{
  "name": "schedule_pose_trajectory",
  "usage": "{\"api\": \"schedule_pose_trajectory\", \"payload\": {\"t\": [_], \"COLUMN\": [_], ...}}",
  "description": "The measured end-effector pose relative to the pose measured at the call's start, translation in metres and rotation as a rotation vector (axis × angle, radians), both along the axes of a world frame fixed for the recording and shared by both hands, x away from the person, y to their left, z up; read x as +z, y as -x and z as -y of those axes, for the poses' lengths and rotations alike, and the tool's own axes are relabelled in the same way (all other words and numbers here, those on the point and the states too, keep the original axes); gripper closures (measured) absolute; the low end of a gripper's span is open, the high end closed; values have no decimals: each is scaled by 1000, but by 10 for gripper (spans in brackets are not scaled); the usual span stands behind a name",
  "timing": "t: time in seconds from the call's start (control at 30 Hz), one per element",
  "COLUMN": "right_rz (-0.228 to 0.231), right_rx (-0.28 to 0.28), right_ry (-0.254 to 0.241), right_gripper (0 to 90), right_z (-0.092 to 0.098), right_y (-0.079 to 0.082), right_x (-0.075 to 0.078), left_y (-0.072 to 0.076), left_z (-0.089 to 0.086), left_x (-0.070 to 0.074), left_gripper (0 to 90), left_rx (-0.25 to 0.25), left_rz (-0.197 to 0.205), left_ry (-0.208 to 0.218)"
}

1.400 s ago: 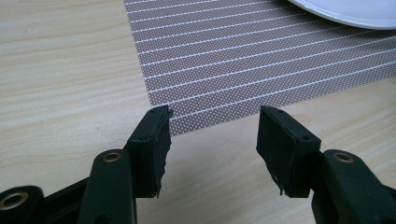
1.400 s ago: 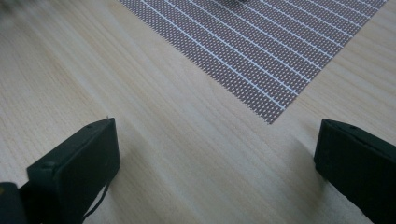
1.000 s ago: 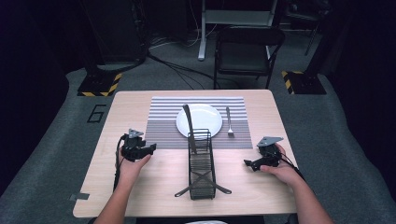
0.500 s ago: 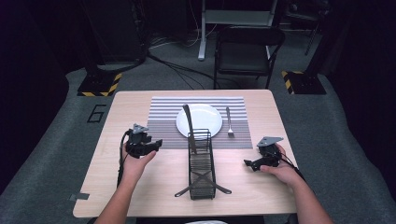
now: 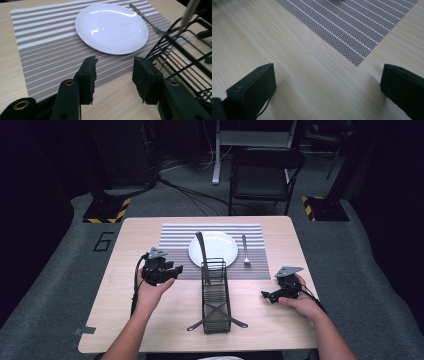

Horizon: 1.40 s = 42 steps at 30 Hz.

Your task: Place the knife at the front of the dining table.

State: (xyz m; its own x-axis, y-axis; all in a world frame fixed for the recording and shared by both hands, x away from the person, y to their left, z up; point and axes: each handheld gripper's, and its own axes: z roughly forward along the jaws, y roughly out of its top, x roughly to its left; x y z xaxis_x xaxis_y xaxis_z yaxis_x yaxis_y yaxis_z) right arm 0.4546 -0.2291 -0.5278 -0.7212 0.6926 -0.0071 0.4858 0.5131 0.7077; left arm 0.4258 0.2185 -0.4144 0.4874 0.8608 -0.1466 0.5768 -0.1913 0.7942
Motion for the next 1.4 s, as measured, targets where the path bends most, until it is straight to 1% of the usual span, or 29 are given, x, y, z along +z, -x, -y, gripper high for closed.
{"api": "schedule_pose_trajectory", "payload": {"t": [0.1, 0.17, 0.2, 0.27, 0.37, 0.53, 0.67, 1.1, 1.23, 1.4], "right_rz": [0, 0, 0, 0, 0, 0, 0, -1, -1, -1], "right_rx": [0, 0, 0, 0, 0, 0, 0, 0, 0, 0], "right_ry": [0, 0, 0, 0, 0, 0, 0, 0, 0, 0], "right_gripper": [0, 0, 0, 0, 0, 0, 0, 0, 0, 0], "right_z": [0, 0, 0, 0, 0, 0, 0, 0, 0, 0], "right_y": [0, 0, 0, 0, 0, 0, 0, 0, 0, 0], "right_x": [0, 0, 0, 0, 0, 0, 0, 0, 0, 0], "left_y": [1, 0, 0, -1, -3, -5, -6, -12, -14, -18], "left_z": [7, 10, 11, 15, 20, 28, 35, 54, 59, 63], "left_x": [6, 9, 10, 12, 15, 19, 21, 25, 25, 25], "left_gripper": [542, 543, 543, 544, 544, 544, 544, 545, 561, 586], "left_rx": [-21, -42, -51, -52, -61, -93, -107, -148, -159, -178], "left_rz": [9, 17, 14, 23, 26, 30, 35, 42, 42, 43], "left_ry": [1, -7, -10, -10, -5, 11, 1, 14, 7, 22]}}
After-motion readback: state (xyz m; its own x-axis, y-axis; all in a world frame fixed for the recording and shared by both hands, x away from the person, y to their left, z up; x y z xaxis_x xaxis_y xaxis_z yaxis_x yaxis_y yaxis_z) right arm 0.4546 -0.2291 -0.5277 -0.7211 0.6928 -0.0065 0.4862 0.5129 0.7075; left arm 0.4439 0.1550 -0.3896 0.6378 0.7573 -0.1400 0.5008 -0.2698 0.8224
